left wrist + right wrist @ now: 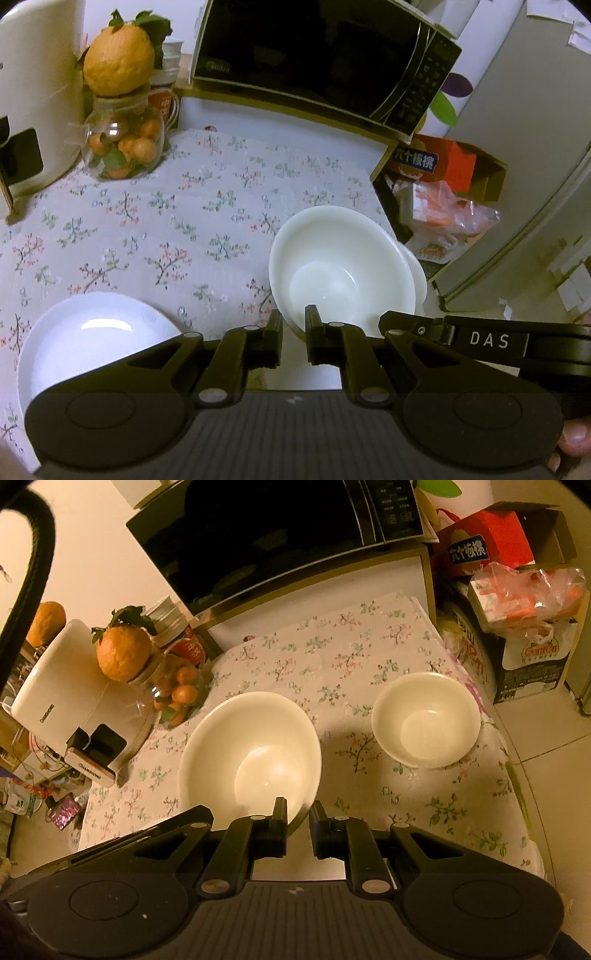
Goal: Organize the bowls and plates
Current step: 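Carry the cream bowl with both grippers and lower it into the white bowl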
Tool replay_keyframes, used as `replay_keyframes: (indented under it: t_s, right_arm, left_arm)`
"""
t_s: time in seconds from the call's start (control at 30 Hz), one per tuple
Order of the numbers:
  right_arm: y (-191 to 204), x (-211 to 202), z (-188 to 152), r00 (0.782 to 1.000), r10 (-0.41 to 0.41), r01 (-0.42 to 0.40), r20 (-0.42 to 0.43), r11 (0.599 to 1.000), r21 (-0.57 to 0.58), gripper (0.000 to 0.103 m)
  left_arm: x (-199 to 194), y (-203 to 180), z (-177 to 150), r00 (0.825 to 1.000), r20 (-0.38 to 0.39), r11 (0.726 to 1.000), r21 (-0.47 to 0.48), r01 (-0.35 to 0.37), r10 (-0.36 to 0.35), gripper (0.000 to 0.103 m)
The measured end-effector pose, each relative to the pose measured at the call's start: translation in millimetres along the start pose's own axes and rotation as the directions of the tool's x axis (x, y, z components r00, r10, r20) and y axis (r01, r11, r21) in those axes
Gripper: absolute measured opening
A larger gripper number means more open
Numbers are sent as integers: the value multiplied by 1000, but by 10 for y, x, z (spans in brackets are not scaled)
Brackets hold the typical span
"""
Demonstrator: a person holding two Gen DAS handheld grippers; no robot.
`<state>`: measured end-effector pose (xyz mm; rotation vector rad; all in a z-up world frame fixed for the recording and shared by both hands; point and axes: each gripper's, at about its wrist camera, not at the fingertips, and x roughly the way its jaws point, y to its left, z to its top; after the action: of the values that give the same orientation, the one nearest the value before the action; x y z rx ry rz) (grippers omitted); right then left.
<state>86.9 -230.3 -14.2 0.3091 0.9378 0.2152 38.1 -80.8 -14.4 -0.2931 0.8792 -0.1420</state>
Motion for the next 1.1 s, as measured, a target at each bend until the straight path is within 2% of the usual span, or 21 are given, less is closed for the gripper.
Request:
replay_keyframes:
  t_s: [0.53,1.1]
  right_arm:
    - [-75,77,-350,994,-17,15,-108,1000,-25,15]
    - [-112,165,-427,983,-24,11,-181,998,-70,16]
  left_arm:
    - [98,21,-297,995,-99,999,41,-28,32,11]
    - [270,-9,-366,981,-167,993,85,-82,96,14]
